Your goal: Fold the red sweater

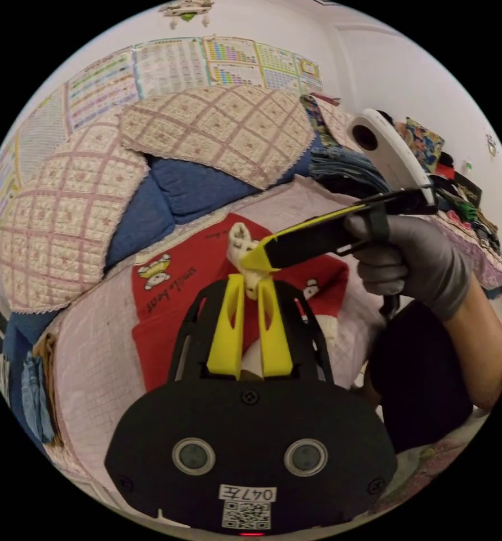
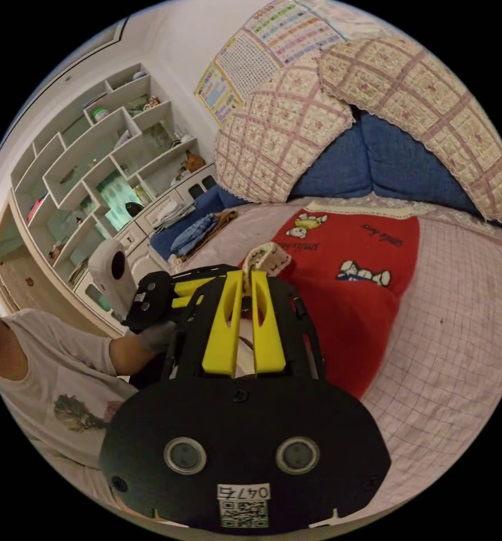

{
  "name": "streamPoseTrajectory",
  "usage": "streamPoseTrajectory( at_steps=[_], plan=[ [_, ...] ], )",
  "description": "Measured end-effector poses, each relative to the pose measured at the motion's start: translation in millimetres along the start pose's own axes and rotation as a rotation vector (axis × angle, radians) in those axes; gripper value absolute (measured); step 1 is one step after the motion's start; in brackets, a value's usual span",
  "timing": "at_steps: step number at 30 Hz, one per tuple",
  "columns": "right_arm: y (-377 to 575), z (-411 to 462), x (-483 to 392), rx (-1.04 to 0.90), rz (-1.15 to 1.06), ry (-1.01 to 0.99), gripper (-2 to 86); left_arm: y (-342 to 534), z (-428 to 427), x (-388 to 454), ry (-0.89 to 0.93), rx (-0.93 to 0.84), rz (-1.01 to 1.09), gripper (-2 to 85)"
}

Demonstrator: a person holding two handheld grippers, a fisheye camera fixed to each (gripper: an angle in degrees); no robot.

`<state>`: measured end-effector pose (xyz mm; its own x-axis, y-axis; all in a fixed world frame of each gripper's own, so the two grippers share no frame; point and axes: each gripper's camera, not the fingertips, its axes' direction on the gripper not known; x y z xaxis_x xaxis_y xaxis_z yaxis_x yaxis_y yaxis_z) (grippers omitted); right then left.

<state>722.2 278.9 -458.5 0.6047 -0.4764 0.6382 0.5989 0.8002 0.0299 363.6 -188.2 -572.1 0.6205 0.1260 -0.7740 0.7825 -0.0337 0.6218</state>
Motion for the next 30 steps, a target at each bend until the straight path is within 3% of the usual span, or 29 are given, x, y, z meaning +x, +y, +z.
streamPoseTrajectory(
  at_steps=[5,9,14,21,24,28,30],
  plan=[
    [16.8,-12.3,-27.6,0.173,-0.047,0.154,4.1,17.6,-49.0,-70.8,-0.054,0.048,-0.177,-0.2],
    [25.7,-3.6,-50.2,0.171,-0.144,0.235,3.8,64.4,-99.5,-157.9,-0.038,0.101,-0.365,-0.6],
    [27.4,35.3,-79.6,0.023,-0.253,0.288,3.8,126.1,-130.8,-226.7,-0.164,0.068,-0.493,-0.4],
    [30.9,109.4,-114.3,-0.263,-0.398,0.295,2.8,187.0,-119.0,-293.5,-0.321,-0.116,-0.632,4.3],
    [38.8,143.4,-130.9,-0.381,-0.475,0.337,2.6,198.9,-131.5,-295.6,-0.394,-0.083,-0.703,6.3],
    [52.6,175.5,-141.4,-0.494,-0.537,0.415,2.0,192.7,-137.5,-265.2,-0.339,-0.038,-0.638,5.2],
    [56.5,178.8,-143.4,-0.494,-0.551,0.462,1.3,176.6,-121.7,-230.4,-0.235,-0.088,-0.501,1.8]
  ],
)
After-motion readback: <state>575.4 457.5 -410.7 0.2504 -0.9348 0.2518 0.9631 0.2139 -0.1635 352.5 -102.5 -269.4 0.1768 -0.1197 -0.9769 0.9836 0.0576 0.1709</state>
